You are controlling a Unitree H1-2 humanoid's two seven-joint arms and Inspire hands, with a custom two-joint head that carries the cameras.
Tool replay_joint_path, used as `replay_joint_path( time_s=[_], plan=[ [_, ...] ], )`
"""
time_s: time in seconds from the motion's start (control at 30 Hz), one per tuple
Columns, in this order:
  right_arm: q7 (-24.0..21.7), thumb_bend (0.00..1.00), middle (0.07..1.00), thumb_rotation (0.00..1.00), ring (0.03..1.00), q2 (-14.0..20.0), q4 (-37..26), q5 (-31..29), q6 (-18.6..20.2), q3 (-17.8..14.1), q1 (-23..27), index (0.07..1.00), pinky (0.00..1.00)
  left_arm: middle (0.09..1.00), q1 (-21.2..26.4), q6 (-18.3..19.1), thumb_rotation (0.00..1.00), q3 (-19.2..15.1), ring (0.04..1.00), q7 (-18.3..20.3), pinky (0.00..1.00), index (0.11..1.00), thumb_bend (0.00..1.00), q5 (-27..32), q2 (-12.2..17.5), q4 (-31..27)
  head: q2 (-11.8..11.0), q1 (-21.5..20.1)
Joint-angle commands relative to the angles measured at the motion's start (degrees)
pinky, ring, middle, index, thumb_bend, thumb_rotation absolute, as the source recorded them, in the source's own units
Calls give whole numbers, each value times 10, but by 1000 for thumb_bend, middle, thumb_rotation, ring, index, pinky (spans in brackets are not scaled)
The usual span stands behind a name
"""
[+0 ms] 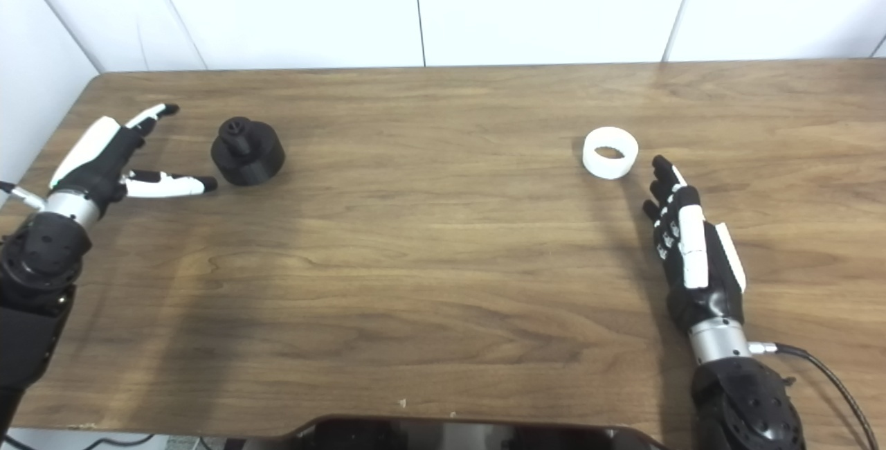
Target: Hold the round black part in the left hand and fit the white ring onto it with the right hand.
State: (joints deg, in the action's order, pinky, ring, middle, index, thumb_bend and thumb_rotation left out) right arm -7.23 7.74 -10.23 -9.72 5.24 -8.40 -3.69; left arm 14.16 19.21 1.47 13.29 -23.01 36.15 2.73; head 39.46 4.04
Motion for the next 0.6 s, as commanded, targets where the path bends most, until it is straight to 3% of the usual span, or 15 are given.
replay_joint_path(
  time_s=[0.0,0.17,0.57],
  plan=[
    [-7,565,995,1000,1000,15,-12,-6,-18,-3,-4,956,1000,968,36,-23,334,1,999,-4,921,916,955,-9,22,8,1,1],
    [-6,564,998,1000,1000,16,-14,-4,-18,-3,-6,960,1000,963,52,-39,332,19,1000,9,932,899,960,-6,25,45,1,1],
    [1,578,990,1000,1000,20,-12,-5,-21,-1,-5,951,1000,964,77,-34,339,42,1000,8,917,892,952,-16,14,75,-2,-2]
  ],
)
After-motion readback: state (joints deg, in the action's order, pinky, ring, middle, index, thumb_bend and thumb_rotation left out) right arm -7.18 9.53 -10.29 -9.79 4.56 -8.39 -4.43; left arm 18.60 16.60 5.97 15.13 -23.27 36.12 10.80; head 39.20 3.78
